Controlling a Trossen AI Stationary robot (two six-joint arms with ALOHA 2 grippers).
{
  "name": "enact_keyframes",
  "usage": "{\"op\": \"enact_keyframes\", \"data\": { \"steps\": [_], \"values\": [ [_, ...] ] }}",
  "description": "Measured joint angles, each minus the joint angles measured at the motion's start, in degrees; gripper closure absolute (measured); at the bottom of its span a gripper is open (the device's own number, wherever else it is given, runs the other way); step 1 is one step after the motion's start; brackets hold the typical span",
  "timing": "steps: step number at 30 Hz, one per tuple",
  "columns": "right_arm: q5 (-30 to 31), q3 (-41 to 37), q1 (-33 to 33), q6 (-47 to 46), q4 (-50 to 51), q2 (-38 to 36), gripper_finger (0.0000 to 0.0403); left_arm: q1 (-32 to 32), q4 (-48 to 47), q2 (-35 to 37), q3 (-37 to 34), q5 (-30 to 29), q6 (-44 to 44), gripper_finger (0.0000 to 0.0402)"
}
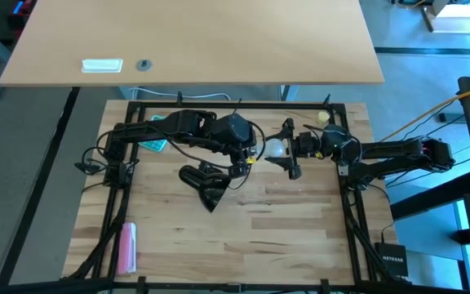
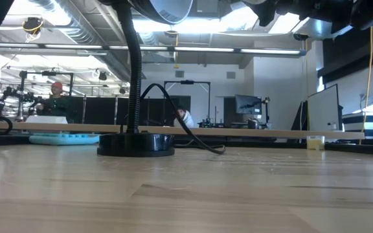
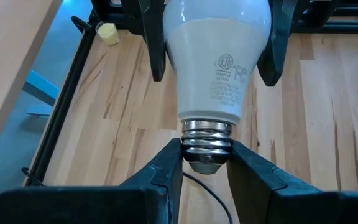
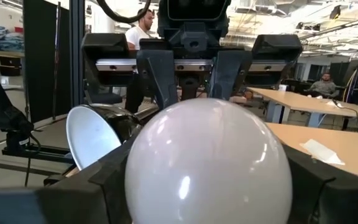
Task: Screw lightbulb
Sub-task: Insert the lightbulb into the black lamp
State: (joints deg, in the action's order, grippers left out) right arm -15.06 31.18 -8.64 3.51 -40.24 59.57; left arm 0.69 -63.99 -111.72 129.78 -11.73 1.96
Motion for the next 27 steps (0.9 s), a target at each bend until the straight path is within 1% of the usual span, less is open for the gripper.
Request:
{"op": "enact_keyframes", "data": {
  "steps": [4, 8, 12, 17, 19, 22, 24, 27],
  "values": [
    [0.36, 0.0, 0.0, 0.49, 0.02, 0.0, 0.013, 0.0, -0.02, 0.0, 0.0, 0.0, -1.21, 0.0304],
    [0.42, 0.0, 0.0, 1.31, 0.08, 0.0, 0.0132, 0.0, 0.01, 0.0, 0.0, 0.0, -1.62, 0.0286],
    [0.47, 0.0, 0.0, 1.38, 0.29, -0.61, 0.0132, 0.0, -0.23, 0.41, 0.0, 0.0, -4.03, 0.0252],
    [2.1, -0.02, 0.0, 2.08, 2.85, -5.67, 0.0133, 0.0, -2.85, 2.41, 1.92, -0.02, -5.8, 0.0199],
    [2.59, 0.07, 0.02, 2.47, 6.93, -8.97, 0.0133, 0.13, -5.98, 3.72, 2.81, -0.01, -7.08, 0.0181],
    [2.74, 2.45, 0.61, 2.17, 18.53, -13.94, 0.0133, 0.54, -13.37, 6.04, 2.97, -0.04, -9.44, 0.0162],
    [3.81, 4.24, 2.6, 1.5, 26.67, -16.57, 0.0134, 0.83, -18.28, 7.07, 2.97, -0.02, -7.56, 0.0153],
    [5.65, 6.18, 6.88, 1.04, 36.0, -19.06, 0.0134, 0.93, -25.97, 8.68, 2.92, 0.12, -1.89, 0.0145]
  ]
}}
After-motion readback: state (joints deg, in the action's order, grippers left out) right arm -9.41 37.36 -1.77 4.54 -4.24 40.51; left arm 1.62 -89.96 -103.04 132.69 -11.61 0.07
